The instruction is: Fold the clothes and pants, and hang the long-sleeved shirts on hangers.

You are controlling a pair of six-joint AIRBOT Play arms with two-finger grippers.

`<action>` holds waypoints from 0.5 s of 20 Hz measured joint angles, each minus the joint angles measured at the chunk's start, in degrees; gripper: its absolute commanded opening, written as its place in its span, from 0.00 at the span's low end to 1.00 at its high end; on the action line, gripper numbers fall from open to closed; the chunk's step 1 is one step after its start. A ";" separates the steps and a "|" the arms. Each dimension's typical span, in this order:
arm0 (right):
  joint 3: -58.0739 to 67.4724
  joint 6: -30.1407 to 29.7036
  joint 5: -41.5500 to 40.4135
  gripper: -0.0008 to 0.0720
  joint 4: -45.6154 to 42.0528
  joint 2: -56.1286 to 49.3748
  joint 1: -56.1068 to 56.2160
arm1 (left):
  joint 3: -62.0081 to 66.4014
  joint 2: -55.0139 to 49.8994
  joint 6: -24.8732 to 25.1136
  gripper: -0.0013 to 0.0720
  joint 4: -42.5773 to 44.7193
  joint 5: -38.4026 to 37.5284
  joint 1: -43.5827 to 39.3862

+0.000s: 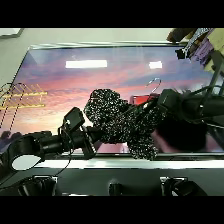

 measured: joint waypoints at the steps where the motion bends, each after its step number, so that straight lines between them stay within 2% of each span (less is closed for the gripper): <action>1: 0.04 0.02 -0.68 0.05 0.11 0.00 0.00 | 0.00 -0.13 0.09 0.04 -0.15 0.20 0.00; 10: 0.09 -1.36 -4.26 0.05 2.62 -0.76 -0.02 | 0.00 -2.25 3.87 0.04 -4.87 3.89 -0.02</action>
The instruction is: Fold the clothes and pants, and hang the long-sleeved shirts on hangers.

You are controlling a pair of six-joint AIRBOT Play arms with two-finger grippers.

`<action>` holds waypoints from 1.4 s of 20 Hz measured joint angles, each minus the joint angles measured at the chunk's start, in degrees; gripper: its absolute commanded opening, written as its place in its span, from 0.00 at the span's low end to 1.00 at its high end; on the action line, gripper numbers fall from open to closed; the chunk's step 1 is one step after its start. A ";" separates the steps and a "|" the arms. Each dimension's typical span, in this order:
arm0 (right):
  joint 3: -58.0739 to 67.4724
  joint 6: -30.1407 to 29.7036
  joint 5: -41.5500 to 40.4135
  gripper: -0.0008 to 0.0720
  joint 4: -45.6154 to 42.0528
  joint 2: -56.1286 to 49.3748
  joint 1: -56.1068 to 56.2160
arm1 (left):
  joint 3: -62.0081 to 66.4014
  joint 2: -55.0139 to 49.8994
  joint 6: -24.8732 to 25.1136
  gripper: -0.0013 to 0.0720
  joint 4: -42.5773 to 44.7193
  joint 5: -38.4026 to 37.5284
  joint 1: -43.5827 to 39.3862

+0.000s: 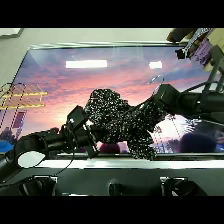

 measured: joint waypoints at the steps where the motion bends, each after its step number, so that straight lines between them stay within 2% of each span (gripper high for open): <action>1: 0.00 -0.63 -0.15 0.05 0.42 -0.07 0.00 | 0.00 -0.26 0.07 0.04 -0.42 0.83 0.00; 2: 0.00 -1.07 -0.17 0.09 0.70 -0.13 0.00 | 0.00 -0.44 0.28 0.04 -0.81 1.57 0.00; 3: 0.00 -1.51 -0.17 0.27 0.96 -0.15 0.00 | 0.00 -0.57 0.35 0.04 -1.16 2.27 0.00; 4: 0.00 -1.90 -0.20 0.54 1.20 -0.15 0.00 | 0.00 -0.66 0.46 0.04 -1.40 2.73 0.00; 5: 0.00 -2.23 -0.17 0.74 1.33 -0.17 0.02 | 0.00 -0.72 0.46 0.04 -1.57 3.08 0.00; 9: 0.00 -3.23 1.40 0.75 1.22 0.48 0.02 | -0.02 -0.85 0.52 0.04 -2.03 3.93 0.00; 12: 0.00 -3.45 2.34 0.75 -2.32 2.75 -0.04 | -0.02 -0.87 0.61 0.04 -2.12 4.24 0.00; 16: 0.02 5.62 4.22 0.74 -14.75 6.84 -3.67 | -0.02 -0.87 0.61 0.04 -2.16 4.39 0.00; 18: 0.02 8.72 4.68 0.74 -17.09 7.15 -9.11 | -0.02 -0.87 0.61 0.04 -2.16 4.42 0.00; 19: 0.02 7.93 4.50 0.74 -15.76 6.64 -12.74 | -0.02 -0.87 0.61 0.04 -2.16 4.42 0.00; 20: 0.04 3.93 3.61 0.74 -12.24 5.75 -16.33 | -0.02 -0.87 0.61 0.04 -2.16 4.42 0.00; 22: 0.61 -9.60 2.93 0.74 -2.93 3.19 -21.79 | -0.02 -0.87 0.61 0.04 -2.19 4.44 0.00; 25: 1.95 -37.05 6.43 0.73 6.88 -1.60 -26.25 | -0.02 -0.87 0.57 0.04 -2.19 4.44 0.00; 28: 2.45 -65.70 9.86 0.73 11.37 -4.63 -27.80 | -0.02 -0.87 0.48 0.04 -2.19 4.44 0.00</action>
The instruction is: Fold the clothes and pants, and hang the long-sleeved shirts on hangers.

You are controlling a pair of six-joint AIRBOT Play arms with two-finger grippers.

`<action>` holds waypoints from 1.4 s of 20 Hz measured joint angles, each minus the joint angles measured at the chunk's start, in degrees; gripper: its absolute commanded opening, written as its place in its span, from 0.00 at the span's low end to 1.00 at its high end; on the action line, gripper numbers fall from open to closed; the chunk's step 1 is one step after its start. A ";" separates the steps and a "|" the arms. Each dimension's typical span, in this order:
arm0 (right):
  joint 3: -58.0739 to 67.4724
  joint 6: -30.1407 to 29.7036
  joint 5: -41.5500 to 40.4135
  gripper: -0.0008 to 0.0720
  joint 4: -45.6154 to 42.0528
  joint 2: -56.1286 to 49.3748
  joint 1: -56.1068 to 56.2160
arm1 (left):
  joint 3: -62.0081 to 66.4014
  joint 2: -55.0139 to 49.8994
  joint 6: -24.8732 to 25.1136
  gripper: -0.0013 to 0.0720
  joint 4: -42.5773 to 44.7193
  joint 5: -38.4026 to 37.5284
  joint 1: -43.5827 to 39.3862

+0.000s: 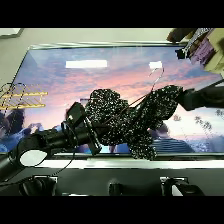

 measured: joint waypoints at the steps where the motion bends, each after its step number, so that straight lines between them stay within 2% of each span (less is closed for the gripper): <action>1: 0.11 -8.15 -0.11 0.73 0.90 -0.68 -0.28 | 0.00 0.00 0.00 0.04 0.00 0.00 0.00; 4: 0.24 -25.66 -2.62 0.73 4.42 -1.73 -0.70 | 0.00 0.00 -0.02 0.04 0.00 -0.02 0.00; 7: 0.28 -36.85 -4.83 0.74 8.17 -2.12 -0.87 | 0.00 0.00 -0.04 0.04 0.02 -0.04 0.00; 11: 0.28 -44.06 -6.14 0.74 13.11 -3.69 -0.92 | 0.00 0.00 -0.04 0.04 0.00 -0.09 0.00; 16: 0.28 -47.04 -4.02 0.73 18.03 -8.15 -0.87 | 0.00 0.00 -0.04 0.04 0.00 -0.17 0.00; 17: 0.28 -47.47 -3.52 0.67 18.82 -8.98 -0.68 | 0.00 -0.02 -0.07 0.04 0.02 -0.17 0.00; 19: 0.28 -48.06 -2.58 0.37 19.78 -10.49 0.35 | 0.00 -0.13 -0.07 0.04 0.02 -0.17 0.00; 20: 0.28 -48.28 -2.29 0.16 20.11 -10.97 0.98 | 0.00 -0.15 -0.07 0.04 0.02 -0.33 0.00; 21: 0.28 -49.40 -1.77 0.05 19.65 -11.32 1.60 | 0.00 -0.17 -0.57 0.04 -0.13 -0.31 0.00; 23: 0.28 -49.31 -2.08 0.05 19.71 -11.63 2.29 | 0.00 -0.20 -0.52 0.06 0.02 -0.33 0.00; 24: 0.28 -49.27 -2.05 0.05 19.71 -11.54 2.51 | 0.00 -0.22 -0.76 0.12 0.04 -0.37 0.00; 25: 0.28 -49.07 -2.05 0.05 19.69 -11.30 2.71 | 0.00 -0.22 -0.94 0.22 0.07 -0.11 0.00; 27: 0.28 -48.94 -0.76 0.04 19.91 -10.12 3.04 | 0.02 -0.24 -1.16 0.53 -0.07 0.31 0.02; 28: 0.28 -48.89 -0.81 0.04 19.19 -9.44 3.06 | 0.02 -0.24 -1.77 0.64 -0.02 0.39 0.17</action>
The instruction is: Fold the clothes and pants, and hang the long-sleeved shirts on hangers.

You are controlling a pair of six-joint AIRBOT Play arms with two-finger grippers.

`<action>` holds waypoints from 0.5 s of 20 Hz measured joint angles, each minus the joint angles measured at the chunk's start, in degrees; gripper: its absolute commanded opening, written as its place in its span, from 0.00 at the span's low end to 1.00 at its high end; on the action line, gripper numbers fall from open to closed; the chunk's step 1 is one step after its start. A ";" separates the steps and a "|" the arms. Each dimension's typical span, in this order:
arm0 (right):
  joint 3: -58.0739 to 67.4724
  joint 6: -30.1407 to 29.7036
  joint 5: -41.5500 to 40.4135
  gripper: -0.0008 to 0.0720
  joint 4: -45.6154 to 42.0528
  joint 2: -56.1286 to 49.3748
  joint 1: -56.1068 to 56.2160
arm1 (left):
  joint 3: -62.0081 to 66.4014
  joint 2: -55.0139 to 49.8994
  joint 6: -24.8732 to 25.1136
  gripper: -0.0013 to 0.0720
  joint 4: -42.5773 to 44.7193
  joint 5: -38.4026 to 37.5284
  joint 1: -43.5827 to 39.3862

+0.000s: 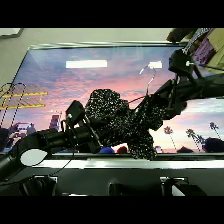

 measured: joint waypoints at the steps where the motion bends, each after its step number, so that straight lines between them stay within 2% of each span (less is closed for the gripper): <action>1: 0.00 0.00 -0.20 0.04 -1.31 0.83 0.00 | 0.00 0.00 -0.87 0.71 0.04 -0.39 0.31; 2: 0.00 0.02 0.11 0.04 -2.58 1.86 0.00 | 0.00 0.02 -2.32 0.77 0.00 -0.52 0.74; 3: 0.00 0.48 0.31 0.04 -3.98 2.84 0.02 | 0.00 0.07 -4.22 0.77 0.04 -0.52 1.40; 4: 0.00 1.14 0.50 0.04 -5.27 3.76 0.04 | 0.00 0.17 -6.47 0.84 0.02 -0.72 2.32; 6: 0.00 1.68 1.46 0.04 -8.46 5.68 0.04 | 0.00 0.74 -11.50 0.86 0.04 -1.09 5.03; 10: 0.00 4.07 2.27 0.04 -12.04 8.76 0.04 | -0.04 1.79 -25.31 0.86 0.20 -5.73 14.67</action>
